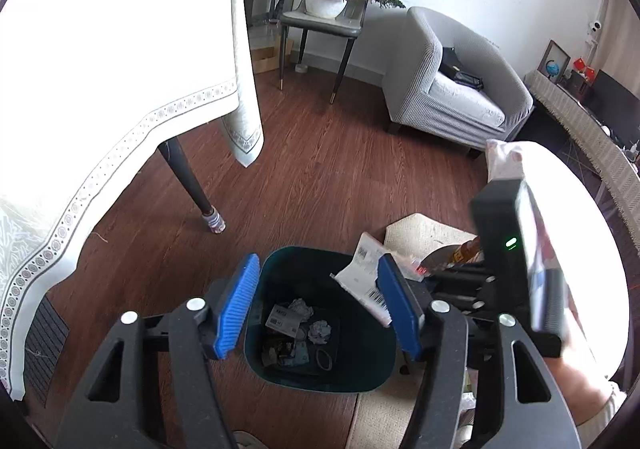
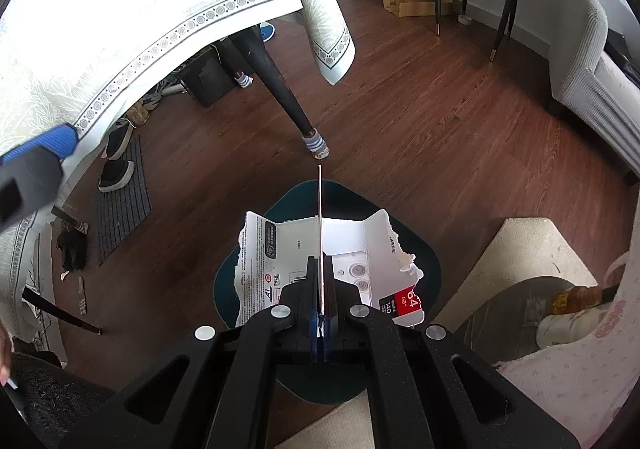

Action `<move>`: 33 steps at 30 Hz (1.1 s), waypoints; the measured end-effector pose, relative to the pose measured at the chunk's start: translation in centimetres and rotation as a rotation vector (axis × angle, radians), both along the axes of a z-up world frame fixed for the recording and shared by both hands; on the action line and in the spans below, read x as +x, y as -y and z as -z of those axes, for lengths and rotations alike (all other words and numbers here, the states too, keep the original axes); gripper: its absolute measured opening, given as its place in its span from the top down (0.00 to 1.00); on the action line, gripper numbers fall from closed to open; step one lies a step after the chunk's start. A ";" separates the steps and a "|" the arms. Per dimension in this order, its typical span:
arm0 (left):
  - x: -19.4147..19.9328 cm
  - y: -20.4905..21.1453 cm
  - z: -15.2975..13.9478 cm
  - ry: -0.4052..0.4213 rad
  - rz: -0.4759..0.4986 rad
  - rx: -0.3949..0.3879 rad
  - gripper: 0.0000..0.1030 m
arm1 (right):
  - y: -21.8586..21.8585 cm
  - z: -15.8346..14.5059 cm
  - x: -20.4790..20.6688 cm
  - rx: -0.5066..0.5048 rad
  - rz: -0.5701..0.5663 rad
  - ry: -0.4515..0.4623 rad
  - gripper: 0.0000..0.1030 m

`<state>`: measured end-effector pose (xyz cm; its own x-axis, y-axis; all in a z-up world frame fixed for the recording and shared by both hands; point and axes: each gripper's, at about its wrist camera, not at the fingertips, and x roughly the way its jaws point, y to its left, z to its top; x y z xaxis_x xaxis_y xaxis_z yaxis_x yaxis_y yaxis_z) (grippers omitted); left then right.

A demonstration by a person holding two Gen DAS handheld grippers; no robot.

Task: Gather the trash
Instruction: 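Carry the tape roll and box scraps over the teal bin and release both, then withdraw both open grippers from the bin back toward the table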

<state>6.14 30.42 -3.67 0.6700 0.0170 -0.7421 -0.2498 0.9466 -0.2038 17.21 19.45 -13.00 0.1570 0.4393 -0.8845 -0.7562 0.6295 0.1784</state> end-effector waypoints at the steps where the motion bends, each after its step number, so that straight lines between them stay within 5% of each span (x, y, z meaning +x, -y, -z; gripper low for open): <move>1: -0.1 0.0 -0.3 0.010 -0.002 -0.004 0.41 | -0.1 0.4 0.0 -0.010 -0.002 -0.004 0.98; 15: -0.7 0.3 -4.3 0.106 -0.030 -0.033 0.51 | -0.1 5.1 -1.2 -0.121 -0.037 -0.061 0.96; 29: -1.9 1.8 -7.2 0.170 -0.017 0.004 0.51 | 1.3 2.7 -2.6 -0.078 -0.066 -0.020 0.95; 33: -1.9 2.3 -7.7 0.178 -0.012 0.009 0.51 | 1.8 1.7 -2.7 -0.054 -0.060 0.000 0.83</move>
